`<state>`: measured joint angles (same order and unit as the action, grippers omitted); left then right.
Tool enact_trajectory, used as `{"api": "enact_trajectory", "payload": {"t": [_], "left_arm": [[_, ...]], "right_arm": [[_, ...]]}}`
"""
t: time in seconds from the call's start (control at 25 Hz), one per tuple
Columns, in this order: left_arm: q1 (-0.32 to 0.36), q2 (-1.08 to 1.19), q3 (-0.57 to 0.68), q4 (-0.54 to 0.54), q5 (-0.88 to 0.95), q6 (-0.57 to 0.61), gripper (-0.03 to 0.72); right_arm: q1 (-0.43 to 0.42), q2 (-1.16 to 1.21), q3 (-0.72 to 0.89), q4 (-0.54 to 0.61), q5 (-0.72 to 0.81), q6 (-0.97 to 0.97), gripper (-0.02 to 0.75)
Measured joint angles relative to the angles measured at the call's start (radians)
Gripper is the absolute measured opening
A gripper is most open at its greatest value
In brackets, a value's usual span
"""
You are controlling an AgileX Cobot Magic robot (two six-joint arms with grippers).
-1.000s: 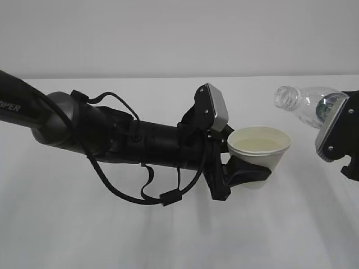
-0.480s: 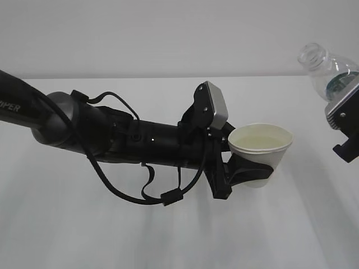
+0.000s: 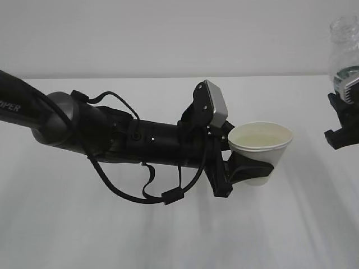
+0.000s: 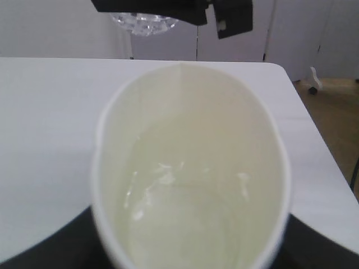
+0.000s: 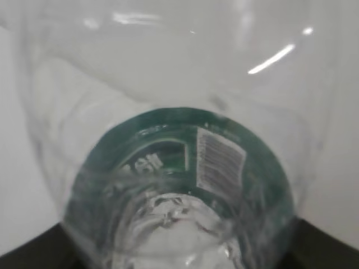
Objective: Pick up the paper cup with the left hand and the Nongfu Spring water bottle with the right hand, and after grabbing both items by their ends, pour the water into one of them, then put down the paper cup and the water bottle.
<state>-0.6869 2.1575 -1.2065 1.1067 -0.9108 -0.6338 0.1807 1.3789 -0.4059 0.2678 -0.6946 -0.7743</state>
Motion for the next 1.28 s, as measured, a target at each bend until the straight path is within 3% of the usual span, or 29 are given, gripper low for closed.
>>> {"api": "enact_trajectory", "payload": {"t": [0.36, 1.08, 1.28], "left_arm": [[0.000, 0.000, 0.000, -0.006, 0.000, 0.000, 0.402], [0.021, 0.000, 0.000, -0.047, 0.006, 0.037, 0.400], [0.039, 0.000, 0.000, -0.048, 0.006, 0.037, 0.400]], "right_arm": [[0.000, 0.134, 0.000, -0.022, -0.144, 0.323, 0.430], [0.000, 0.387, 0.000, -0.104, -0.414, 0.633, 0.430], [0.000, 0.473, -0.002, -0.120, -0.421, 0.689, 0.429]]}}
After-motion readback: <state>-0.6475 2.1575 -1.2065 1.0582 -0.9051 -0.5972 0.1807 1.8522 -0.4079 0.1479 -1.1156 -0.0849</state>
